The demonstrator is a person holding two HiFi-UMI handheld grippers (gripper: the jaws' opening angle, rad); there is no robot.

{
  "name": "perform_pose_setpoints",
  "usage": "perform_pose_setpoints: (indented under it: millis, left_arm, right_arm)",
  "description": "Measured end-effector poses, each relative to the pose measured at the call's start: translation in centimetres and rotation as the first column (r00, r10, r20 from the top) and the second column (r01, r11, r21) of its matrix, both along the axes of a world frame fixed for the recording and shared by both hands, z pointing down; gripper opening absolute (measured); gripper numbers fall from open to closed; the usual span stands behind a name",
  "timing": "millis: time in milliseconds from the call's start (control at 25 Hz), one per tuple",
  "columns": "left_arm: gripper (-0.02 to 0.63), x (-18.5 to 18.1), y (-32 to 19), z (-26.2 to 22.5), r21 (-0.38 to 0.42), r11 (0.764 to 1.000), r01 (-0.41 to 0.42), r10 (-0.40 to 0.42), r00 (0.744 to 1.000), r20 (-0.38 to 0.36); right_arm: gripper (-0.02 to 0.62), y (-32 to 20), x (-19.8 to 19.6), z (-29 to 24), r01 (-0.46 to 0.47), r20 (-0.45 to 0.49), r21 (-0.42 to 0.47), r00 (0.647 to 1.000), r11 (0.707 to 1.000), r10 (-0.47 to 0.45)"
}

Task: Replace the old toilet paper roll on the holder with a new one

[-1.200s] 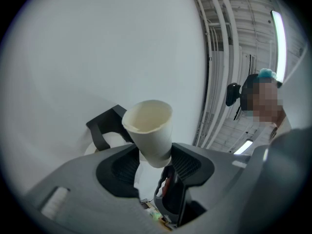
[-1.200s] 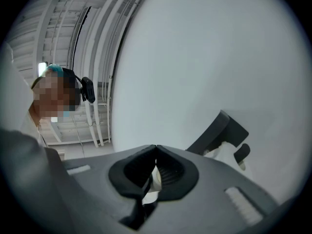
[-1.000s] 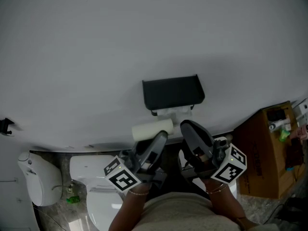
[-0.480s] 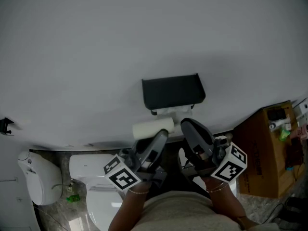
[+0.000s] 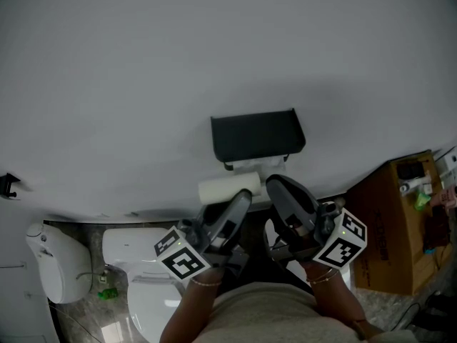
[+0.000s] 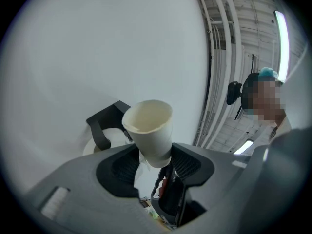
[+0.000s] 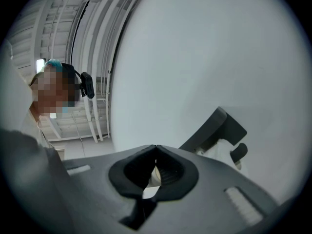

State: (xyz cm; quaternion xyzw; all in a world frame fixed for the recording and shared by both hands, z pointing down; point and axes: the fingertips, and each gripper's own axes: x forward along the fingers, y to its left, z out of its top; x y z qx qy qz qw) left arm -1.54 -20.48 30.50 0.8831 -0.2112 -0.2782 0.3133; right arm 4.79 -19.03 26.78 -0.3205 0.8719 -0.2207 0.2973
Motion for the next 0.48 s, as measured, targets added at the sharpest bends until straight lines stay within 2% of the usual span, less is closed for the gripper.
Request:
perform_pose_setpoints:
  millis: [480]
  left_arm:
    - [0.21, -0.3, 0.06, 0.03, 0.006, 1.0, 0.007, -0.007, 1.0, 0.0]
  right_arm:
    - [0.003, 0.25, -0.18, -0.42, 0.007, -0.025, 0.021, 1.0, 1.0, -0.007]
